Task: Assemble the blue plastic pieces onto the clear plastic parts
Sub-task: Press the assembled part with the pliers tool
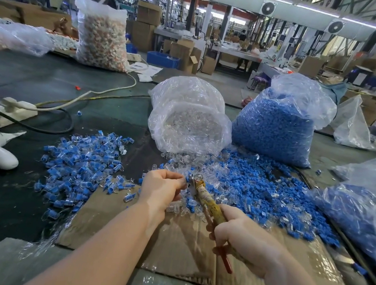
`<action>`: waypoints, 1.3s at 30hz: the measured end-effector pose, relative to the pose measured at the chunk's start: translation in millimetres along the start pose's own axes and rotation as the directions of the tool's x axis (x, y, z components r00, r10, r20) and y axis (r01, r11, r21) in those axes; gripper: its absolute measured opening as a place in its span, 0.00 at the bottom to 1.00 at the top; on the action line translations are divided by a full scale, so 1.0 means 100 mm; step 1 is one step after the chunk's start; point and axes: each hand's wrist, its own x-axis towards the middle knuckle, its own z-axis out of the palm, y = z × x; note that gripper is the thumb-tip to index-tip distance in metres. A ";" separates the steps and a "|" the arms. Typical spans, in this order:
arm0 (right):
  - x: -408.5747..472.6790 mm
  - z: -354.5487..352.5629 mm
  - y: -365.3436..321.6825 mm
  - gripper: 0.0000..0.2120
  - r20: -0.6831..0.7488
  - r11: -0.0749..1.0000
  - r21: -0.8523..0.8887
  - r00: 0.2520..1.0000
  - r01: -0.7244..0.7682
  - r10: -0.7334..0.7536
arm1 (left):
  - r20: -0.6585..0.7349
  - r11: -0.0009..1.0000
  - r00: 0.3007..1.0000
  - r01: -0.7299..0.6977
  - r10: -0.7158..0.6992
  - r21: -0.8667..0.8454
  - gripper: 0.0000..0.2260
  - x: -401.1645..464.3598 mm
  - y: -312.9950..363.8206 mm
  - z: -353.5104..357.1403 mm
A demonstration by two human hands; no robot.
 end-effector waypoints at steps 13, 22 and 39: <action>-0.02 0.05 -0.04 0.14 0.007 0.998 0.017 0.998 0.061 -0.062 | -0.042 0.996 0.998 -0.053 0.055 0.066 0.05 0.00 0.01 0.00; -0.06 0.05 -0.04 0.15 0.018 0.995 -0.003 0.995 0.103 -0.103 | -0.028 0.998 0.999 -0.045 0.046 0.036 0.04 -0.01 -0.02 -0.01; -0.06 0.11 -0.02 0.09 -0.008 0.990 -0.077 0.993 0.120 -0.121 | 0.007 1.000 1.000 -0.001 0.001 0.004 0.05 0.03 -0.07 0.00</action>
